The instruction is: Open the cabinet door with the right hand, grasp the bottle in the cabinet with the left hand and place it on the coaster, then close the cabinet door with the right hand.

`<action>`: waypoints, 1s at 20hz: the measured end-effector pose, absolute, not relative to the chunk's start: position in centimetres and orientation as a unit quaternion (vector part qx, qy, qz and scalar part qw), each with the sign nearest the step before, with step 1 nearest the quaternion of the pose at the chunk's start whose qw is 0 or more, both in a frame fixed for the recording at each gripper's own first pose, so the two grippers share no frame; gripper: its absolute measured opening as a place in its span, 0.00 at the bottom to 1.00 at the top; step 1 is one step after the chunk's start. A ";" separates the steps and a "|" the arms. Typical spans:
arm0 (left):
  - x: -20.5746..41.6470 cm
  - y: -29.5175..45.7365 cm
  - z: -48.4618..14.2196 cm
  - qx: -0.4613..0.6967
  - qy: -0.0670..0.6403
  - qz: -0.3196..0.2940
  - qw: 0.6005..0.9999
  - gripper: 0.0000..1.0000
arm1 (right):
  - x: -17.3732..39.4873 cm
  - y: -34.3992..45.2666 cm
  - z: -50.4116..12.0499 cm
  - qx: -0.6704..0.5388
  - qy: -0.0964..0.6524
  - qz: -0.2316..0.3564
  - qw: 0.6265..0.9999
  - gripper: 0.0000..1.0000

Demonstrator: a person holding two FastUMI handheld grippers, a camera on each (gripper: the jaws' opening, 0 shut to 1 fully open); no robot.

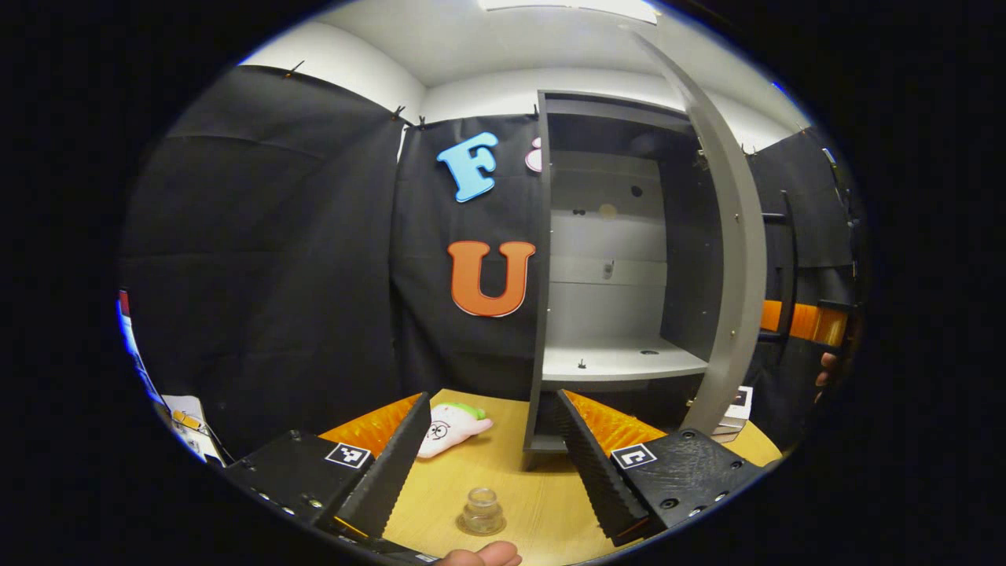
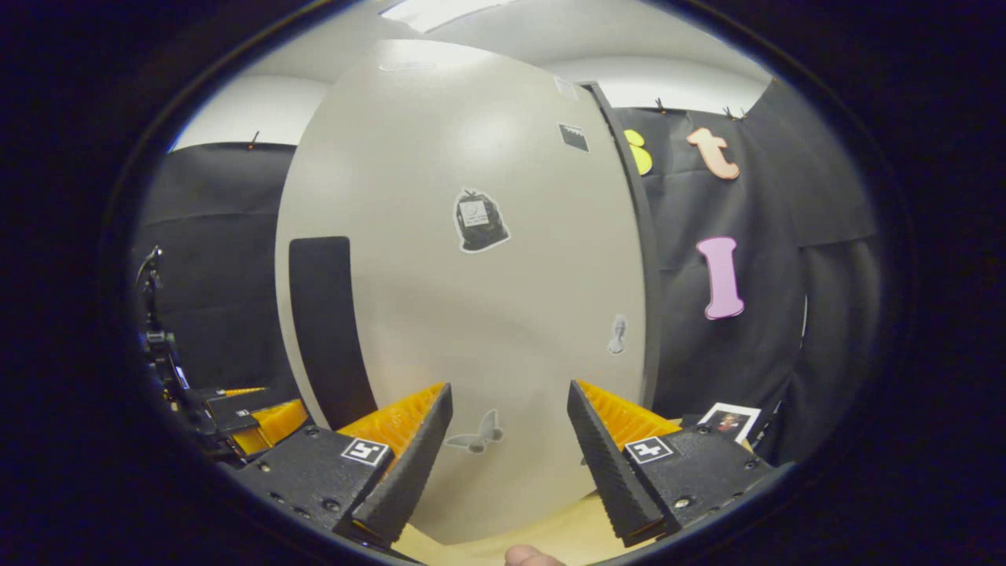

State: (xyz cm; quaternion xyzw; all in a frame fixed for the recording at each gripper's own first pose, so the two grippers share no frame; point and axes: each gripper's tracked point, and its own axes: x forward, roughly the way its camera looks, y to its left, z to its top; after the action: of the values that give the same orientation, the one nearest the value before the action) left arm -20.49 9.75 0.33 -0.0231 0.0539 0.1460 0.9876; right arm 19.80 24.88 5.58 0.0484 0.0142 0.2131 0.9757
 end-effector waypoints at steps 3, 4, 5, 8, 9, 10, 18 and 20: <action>-21.4 10.5 -0.6 -0.039 0.063 0.146 0.986 0.95 | 20.0 26.8 5.1 0.040 0.026 0.229 0.972 0.99; -21.3 10.4 -0.4 -0.042 0.062 0.141 0.987 0.95 | 20.0 27.4 4.6 0.040 0.032 0.235 0.971 0.95; -21.3 10.3 0.0 -0.041 0.058 0.137 0.988 0.95 | 19.9 28.1 4.4 0.041 0.038 0.242 0.969 1.00; -21.0 9.7 -0.1 -0.031 0.058 0.113 0.991 0.95 | 19.7 28.7 4.3 0.045 0.040 0.241 0.969 0.96; -20.7 9.4 -0.2 -0.023 0.063 0.102 0.993 0.95 | 19.8 28.7 4.3 0.045 0.040 0.238 0.969 0.95; -20.4 8.8 0.0 -0.017 0.065 0.090 0.994 0.95 | 20.0 28.7 4.3 0.045 0.040 0.234 0.970 0.99; -14.6 5.4 2.9 0.014 0.045 0.016 0.999 0.95 | 21.2 26.3 5.5 0.060 0.010 0.142 0.988 0.99; -13.0 4.3 2.5 0.004 0.039 -0.022 0.999 0.96 | 20.7 24.7 4.9 0.062 0.008 0.098 0.993 0.99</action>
State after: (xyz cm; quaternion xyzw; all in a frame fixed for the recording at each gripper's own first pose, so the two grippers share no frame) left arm -13.02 4.35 2.47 0.0041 0.0394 -0.0219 0.9990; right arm 20.66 24.70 4.90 0.0618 0.0081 0.0981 0.9932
